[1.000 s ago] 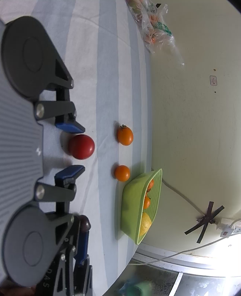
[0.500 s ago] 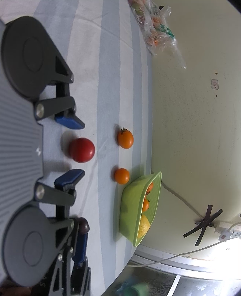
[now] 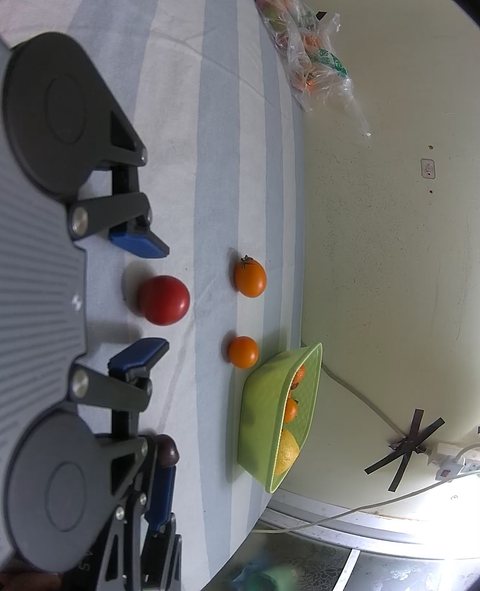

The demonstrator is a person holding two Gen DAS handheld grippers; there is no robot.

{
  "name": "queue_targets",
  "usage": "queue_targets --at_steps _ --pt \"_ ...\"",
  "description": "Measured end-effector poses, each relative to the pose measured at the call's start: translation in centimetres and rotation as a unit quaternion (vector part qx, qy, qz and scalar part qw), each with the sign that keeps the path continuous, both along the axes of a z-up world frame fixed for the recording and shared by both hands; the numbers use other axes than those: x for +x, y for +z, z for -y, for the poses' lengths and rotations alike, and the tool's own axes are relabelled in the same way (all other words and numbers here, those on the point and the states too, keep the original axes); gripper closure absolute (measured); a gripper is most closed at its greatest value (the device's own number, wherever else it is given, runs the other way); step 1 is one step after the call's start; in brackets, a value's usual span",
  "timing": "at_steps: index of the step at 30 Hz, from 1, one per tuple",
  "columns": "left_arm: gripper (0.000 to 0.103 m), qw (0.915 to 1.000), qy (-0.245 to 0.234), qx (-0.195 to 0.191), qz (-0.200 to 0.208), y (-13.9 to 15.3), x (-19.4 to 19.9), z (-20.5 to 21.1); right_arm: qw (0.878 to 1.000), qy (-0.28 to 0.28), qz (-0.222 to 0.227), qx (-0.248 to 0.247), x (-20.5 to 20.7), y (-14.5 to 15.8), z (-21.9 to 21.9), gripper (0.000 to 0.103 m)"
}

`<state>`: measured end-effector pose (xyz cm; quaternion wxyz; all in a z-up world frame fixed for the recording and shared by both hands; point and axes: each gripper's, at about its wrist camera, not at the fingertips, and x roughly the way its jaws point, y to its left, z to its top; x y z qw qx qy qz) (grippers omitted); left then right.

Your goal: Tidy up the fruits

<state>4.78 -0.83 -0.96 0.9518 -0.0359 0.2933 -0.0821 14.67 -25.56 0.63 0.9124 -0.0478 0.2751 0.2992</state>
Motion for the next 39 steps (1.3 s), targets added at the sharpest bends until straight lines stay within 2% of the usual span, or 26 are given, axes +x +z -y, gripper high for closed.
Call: queue_targets --at_steps 15,16,17,18,19,27,39 --pt "0.053 1.0000 -0.002 -0.001 0.000 -0.03 -0.08 -0.03 1.000 -0.001 0.001 -0.002 0.03 -0.01 -0.09 0.070" --pt "0.053 1.0000 -0.002 -0.001 0.000 -0.04 -0.10 -0.06 1.000 -0.002 0.002 -0.003 0.01 -0.03 -0.10 0.068" --pt "0.053 1.0000 -0.002 -0.002 0.000 -0.05 -0.10 -0.09 1.000 -0.006 0.004 -0.005 -0.04 -0.03 -0.08 0.059" --pt "0.053 1.0000 -0.003 -0.003 0.000 -0.04 -0.09 -0.13 1.000 -0.010 0.007 -0.005 -0.10 0.00 -0.02 0.054" --pt "0.053 1.0000 -0.003 -0.003 0.000 -0.04 -0.07 -0.15 1.000 -0.012 0.010 -0.002 -0.18 0.03 0.11 0.053" --pt "0.053 0.9997 -0.004 -0.022 0.000 -0.07 -0.06 -0.80 1.000 -0.017 0.004 -0.003 -0.15 -0.03 0.21 0.053" --pt "0.054 0.9996 -0.010 -0.025 0.002 -0.11 -0.01 -0.88 1.000 -0.015 -0.002 0.002 -0.08 -0.08 0.30 0.051"
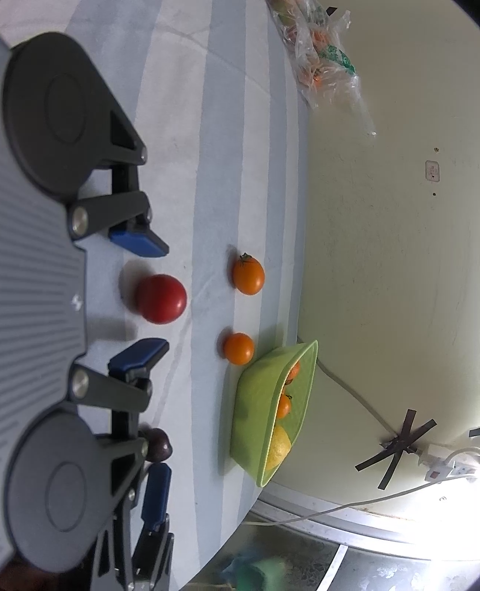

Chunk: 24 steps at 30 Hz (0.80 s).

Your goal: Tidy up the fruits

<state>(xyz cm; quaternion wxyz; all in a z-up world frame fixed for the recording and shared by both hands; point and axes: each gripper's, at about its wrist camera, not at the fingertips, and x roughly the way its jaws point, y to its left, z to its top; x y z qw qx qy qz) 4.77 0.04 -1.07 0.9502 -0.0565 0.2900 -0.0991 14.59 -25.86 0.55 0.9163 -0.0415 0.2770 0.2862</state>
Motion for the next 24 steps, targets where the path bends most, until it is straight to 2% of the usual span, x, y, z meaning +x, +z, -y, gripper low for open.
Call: queue_targets --at_steps 9,13,15,17,21,24 --pt "0.056 0.9999 -0.010 0.004 0.005 0.0 -0.1 0.0 1.000 0.002 0.005 -0.008 -0.1 0.0 -0.3 0.051" --pt "0.065 0.9999 -0.016 0.007 0.001 0.0 0.3 0.2 1.000 0.009 0.007 -0.014 -0.1 0.0 -0.5 0.052" --pt "0.069 0.9999 -0.012 0.007 0.000 0.1 0.4 0.2 1.000 0.012 0.009 -0.016 -0.1 0.0 -0.7 0.059" --pt "0.073 1.0000 -0.009 -0.002 -0.002 0.1 0.5 0.0 1.000 0.017 0.010 -0.016 -0.2 0.0 -0.7 0.075" --pt "0.073 0.9996 -0.023 -0.017 0.002 0.5 0.7 0.2 1.000 0.022 0.006 0.009 0.0 0.2 0.0 0.075" --pt "0.073 0.9987 -0.041 -0.029 0.012 1.9 1.5 0.6 0.999 0.016 0.023 0.027 0.4 0.9 0.6 0.075"
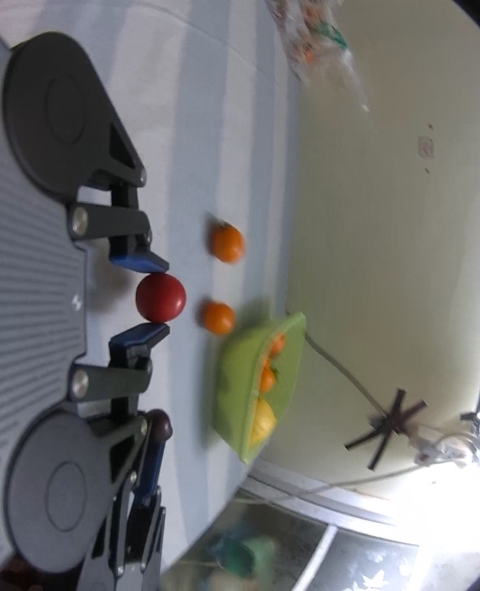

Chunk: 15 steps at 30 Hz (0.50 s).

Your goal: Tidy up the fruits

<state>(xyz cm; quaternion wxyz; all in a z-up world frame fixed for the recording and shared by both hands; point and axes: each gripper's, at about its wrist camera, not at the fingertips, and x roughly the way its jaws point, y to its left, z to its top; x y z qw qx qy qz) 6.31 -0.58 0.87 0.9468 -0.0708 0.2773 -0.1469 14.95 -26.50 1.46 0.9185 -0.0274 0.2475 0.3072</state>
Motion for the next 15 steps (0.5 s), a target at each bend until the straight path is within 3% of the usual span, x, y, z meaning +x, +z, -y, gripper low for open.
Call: queue_targets --at_steps 8,15 --pt "0.073 0.9980 -0.052 0.003 0.036 4.9 6.8 3.7 0.996 -0.046 0.071 0.025 5.2 3.3 1.8 0.075" --pt "0.072 0.9957 -0.088 -0.014 -0.025 4.6 15.1 7.5 0.994 -0.072 0.078 0.011 9.9 2.8 1.6 0.074"
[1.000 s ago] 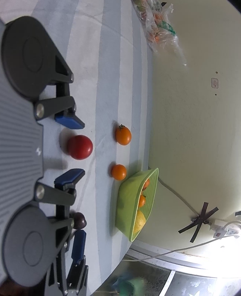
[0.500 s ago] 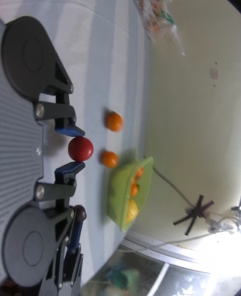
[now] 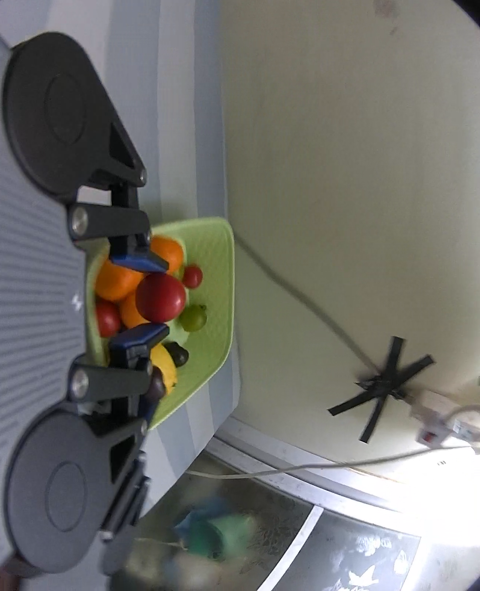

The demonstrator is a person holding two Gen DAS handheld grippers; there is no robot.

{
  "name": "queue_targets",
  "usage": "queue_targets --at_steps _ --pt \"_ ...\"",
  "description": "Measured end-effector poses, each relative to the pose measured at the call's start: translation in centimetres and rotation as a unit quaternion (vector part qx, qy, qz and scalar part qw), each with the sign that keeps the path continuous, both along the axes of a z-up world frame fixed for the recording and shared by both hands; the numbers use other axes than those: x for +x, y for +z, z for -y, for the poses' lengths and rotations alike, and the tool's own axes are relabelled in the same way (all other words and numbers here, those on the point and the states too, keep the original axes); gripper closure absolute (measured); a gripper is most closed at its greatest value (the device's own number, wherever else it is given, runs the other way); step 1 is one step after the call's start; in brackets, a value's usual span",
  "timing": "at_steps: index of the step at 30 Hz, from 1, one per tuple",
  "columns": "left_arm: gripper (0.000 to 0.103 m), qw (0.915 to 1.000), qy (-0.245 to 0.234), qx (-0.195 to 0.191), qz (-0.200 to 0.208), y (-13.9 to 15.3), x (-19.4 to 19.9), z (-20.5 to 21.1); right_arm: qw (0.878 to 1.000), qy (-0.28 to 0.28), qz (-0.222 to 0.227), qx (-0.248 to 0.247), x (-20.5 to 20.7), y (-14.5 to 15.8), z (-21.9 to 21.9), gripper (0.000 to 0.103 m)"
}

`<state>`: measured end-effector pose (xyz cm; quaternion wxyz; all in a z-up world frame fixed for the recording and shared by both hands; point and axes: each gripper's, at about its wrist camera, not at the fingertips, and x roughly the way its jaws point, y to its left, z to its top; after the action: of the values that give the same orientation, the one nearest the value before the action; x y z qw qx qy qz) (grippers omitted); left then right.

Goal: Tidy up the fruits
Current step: 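Carry the red tomato and plum into the basket and open both grippers, then grasp an orange cherry tomato with the left gripper while the right grasps another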

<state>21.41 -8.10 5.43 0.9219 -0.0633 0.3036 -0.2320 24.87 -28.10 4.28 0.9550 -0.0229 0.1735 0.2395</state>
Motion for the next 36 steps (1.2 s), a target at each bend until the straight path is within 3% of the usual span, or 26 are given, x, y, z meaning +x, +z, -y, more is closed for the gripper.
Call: queue_targets --at_steps 3,5,12,17,20,26,30,33,36 --pt "0.072 0.9994 -0.011 -0.010 -0.031 -0.9 2.9 1.0 1.000 -0.004 0.012 -0.014 0.3 -0.7 -0.1 0.069" --pt "0.071 0.9986 -0.017 -0.021 -0.046 -1.5 4.3 1.5 0.999 -0.009 0.020 -0.024 0.1 -0.9 -0.2 0.053" --pt "0.065 0.9980 -0.018 -0.042 -0.044 -1.3 5.1 1.4 0.999 -0.011 0.040 -0.021 -0.9 -0.7 0.3 0.052" --pt "0.063 0.9968 0.005 -0.078 -0.013 1.1 2.2 -4.0 0.998 0.002 0.056 -0.012 -2.2 -0.6 0.3 0.052" --pt "0.060 0.9947 0.048 -0.091 0.006 1.4 -1.0 -9.4 0.998 0.032 0.060 0.019 -3.1 -0.3 0.6 0.052" --pt "0.060 0.9897 0.136 -0.041 -0.018 -2.4 -6.0 -16.6 0.993 0.108 0.020 0.035 -3.7 -0.4 -0.8 0.052" --pt "0.060 0.9921 0.116 -0.036 -0.033 -3.9 -6.5 -16.6 0.987 0.151 -0.041 0.028 -3.3 -0.9 -2.8 0.052" --pt "0.051 0.9965 0.081 -0.014 -0.018 -3.8 -5.6 -14.6 0.987 0.147 -0.066 -0.015 -2.7 -1.5 -4.9 0.052" --pt "0.051 0.9974 0.069 0.009 -0.018 -4.4 -3.9 -12.9 0.985 0.145 -0.083 -0.039 -1.8 -1.7 -6.6 0.052"
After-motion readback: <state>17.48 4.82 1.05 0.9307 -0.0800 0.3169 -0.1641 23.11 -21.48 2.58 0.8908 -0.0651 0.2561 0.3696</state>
